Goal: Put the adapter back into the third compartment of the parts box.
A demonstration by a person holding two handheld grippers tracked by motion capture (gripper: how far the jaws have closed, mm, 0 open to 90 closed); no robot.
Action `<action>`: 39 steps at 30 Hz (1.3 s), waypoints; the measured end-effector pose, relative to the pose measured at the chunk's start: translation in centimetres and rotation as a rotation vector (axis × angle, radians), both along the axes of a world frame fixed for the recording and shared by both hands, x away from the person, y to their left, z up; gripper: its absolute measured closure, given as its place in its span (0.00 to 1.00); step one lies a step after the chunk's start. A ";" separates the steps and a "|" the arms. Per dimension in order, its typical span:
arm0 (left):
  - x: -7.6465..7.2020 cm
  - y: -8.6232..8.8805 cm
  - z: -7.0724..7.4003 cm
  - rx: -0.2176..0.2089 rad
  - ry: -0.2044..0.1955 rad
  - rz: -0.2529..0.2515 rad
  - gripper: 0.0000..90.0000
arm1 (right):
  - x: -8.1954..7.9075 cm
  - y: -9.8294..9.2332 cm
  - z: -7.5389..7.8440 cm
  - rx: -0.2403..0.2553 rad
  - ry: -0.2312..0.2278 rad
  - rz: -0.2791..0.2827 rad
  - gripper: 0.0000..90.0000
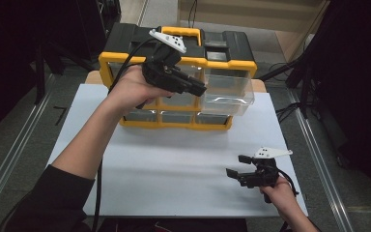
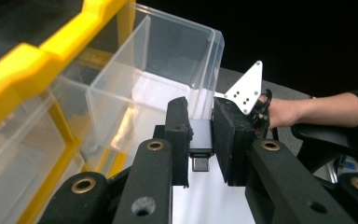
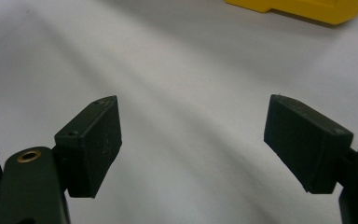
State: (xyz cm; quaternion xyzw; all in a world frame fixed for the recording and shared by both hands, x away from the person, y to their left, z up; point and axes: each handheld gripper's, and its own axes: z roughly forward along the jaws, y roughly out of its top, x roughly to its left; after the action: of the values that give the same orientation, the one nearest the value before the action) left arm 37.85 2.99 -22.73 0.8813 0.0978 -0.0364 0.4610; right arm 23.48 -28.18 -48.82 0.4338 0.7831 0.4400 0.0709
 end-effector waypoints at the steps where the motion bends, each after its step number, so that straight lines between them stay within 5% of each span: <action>1: 0.0 -0.1 0.1 0.001 -0.003 0.001 0.86 | 0.0 0.0 0.0 0.002 0.003 -0.001 0.19; 22: 0.9 -4.3 0.8 -0.006 -0.032 0.012 0.86 | 0.4 0.3 0.0 0.009 -0.007 0.018 0.19; 30: 1.2 -6.3 0.0 0.034 -0.035 0.032 0.86 | 0.1 0.0 0.1 0.006 -0.003 0.012 0.19; 39: 1.4 -7.5 -0.8 0.008 -0.008 0.029 0.86 | -0.2 -0.1 0.2 0.004 -0.007 0.005 0.19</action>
State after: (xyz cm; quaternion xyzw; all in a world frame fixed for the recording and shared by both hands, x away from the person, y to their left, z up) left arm 39.21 -4.49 -23.53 0.8817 0.1089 -0.0256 0.4583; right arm 23.33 -28.23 -48.65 0.4305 0.7829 0.4433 0.0718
